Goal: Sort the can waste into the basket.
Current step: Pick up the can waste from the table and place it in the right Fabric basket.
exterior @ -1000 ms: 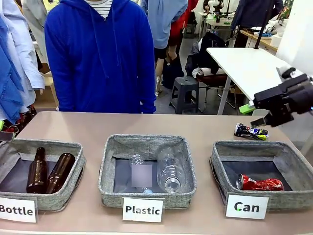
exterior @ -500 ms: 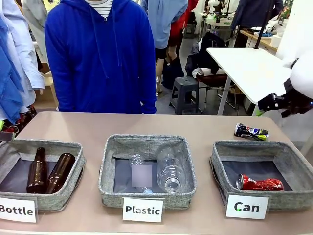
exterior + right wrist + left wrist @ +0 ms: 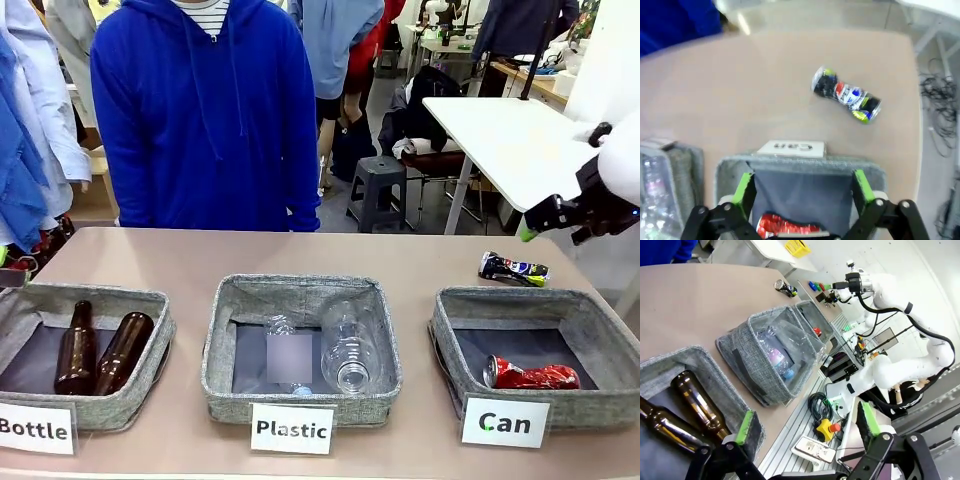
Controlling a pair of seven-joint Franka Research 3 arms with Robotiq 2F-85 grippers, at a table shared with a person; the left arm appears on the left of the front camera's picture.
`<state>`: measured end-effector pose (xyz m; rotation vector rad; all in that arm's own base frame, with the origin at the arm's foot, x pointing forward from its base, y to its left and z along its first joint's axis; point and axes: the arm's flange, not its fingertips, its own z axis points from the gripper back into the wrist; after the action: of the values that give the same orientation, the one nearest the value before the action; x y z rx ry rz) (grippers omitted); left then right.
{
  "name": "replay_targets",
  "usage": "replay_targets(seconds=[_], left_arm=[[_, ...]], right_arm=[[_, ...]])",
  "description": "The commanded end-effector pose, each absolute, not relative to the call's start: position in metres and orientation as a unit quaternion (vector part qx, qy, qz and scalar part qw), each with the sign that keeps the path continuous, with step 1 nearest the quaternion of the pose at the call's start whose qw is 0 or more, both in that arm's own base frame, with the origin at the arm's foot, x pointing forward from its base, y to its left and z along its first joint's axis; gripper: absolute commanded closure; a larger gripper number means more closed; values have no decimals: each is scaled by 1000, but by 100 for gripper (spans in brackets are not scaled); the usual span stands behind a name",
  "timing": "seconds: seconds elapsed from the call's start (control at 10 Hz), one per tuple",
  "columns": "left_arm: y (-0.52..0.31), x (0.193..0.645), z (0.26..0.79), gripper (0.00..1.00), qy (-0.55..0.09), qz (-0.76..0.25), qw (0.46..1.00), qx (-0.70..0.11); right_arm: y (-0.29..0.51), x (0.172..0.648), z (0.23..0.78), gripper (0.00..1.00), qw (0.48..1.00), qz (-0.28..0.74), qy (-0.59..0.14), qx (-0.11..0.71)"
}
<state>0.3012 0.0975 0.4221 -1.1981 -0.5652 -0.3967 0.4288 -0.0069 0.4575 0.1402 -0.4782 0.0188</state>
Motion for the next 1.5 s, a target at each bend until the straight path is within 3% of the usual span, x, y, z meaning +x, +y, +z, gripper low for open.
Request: replay_targets(seconds=[0.0, 0.1, 0.3, 0.5, 0.7, 0.8, 1.0, 1.2, 1.4], left_arm=[[95, 300, 425, 0, -261, -177, 765, -561], [95, 300, 425, 0, -261, -177, 765, -561], [95, 300, 425, 0, -261, -177, 765, -561], [95, 300, 425, 0, -261, -177, 765, -561], [95, 300, 425, 0, -261, -177, 765, -561], [95, 300, 425, 0, -261, -177, 765, -561], [95, 300, 425, 0, -261, -177, 765, -561], [95, 300, 425, 0, -261, -177, 765, -561], [95, 300, 425, 0, -261, -177, 765, -561]], right_arm=[[1, 466, 458, 0, 995, 1, -102, 17], [-12, 502, 458, 0, 999, -10, -36, 13], [-26, 538, 448, 0, 999, -51, -6, 1], [-39, 564, 433, 0, 994, -108, -17, 8], [-45, 570, 425, 0, 996, -73, -50, 14], [-45, 571, 426, 0, 998, -14, -53, 6], [-45, 562, 420, 0, 976, 211, -37, -24], [-49, 556, 410, 0, 855, 517, -23, -37], [-58, 558, 400, 0, 763, 645, -44, 17]])
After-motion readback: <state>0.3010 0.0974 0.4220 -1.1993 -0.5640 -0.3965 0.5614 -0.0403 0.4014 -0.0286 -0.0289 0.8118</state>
